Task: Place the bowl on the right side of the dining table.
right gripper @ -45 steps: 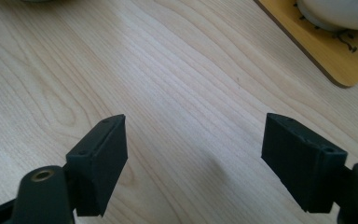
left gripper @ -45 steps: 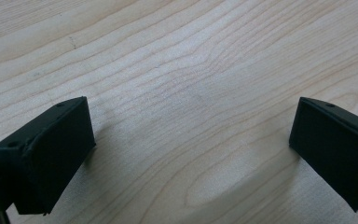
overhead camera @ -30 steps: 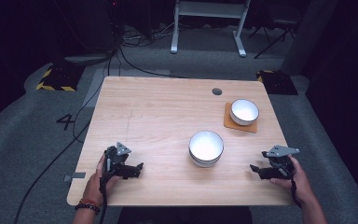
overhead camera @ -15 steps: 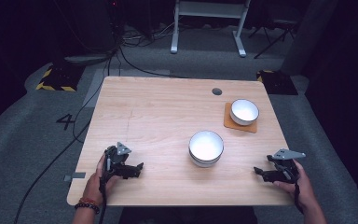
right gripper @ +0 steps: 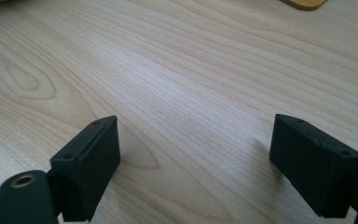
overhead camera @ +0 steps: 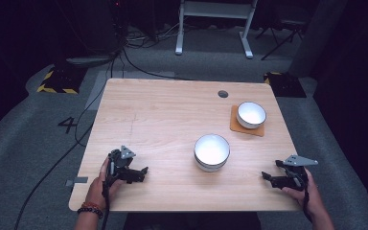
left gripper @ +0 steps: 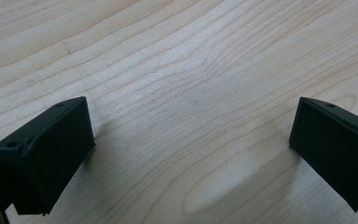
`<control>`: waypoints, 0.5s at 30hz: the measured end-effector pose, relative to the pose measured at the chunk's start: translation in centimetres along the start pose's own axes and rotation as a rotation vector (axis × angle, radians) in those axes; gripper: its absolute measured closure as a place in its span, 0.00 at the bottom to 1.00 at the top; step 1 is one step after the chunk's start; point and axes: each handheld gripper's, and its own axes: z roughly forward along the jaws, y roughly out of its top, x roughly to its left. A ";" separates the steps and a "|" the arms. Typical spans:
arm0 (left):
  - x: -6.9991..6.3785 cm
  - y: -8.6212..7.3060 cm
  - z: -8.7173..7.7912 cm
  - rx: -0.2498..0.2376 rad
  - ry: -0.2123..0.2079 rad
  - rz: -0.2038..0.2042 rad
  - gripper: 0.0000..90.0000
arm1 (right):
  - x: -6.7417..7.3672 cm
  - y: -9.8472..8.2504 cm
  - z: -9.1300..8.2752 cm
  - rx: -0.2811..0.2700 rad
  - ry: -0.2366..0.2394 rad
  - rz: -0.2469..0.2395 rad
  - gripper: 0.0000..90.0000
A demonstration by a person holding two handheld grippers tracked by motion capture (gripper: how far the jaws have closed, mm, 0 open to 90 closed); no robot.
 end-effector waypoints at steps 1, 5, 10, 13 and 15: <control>0.0 0.0 0.0 0.000 0.000 0.000 0.00 | 0.0 0.0 0.0 0.000 0.001 -0.001 0.18; 0.0 0.0 0.0 -0.003 0.005 0.000 0.00 | -0.1 0.2 0.2 0.001 0.006 -0.013 0.18; -0.1 0.0 0.0 -0.002 0.015 -0.004 0.00 | -0.1 0.5 0.6 0.000 0.010 -0.011 0.18; -0.1 0.0 0.0 -0.002 0.015 -0.004 0.00 | -0.1 0.5 0.6 0.001 0.018 -0.017 0.18; -0.1 0.0 0.0 -0.003 0.015 -0.005 0.00 | -0.1 0.6 0.6 -0.001 0.020 -0.017 0.18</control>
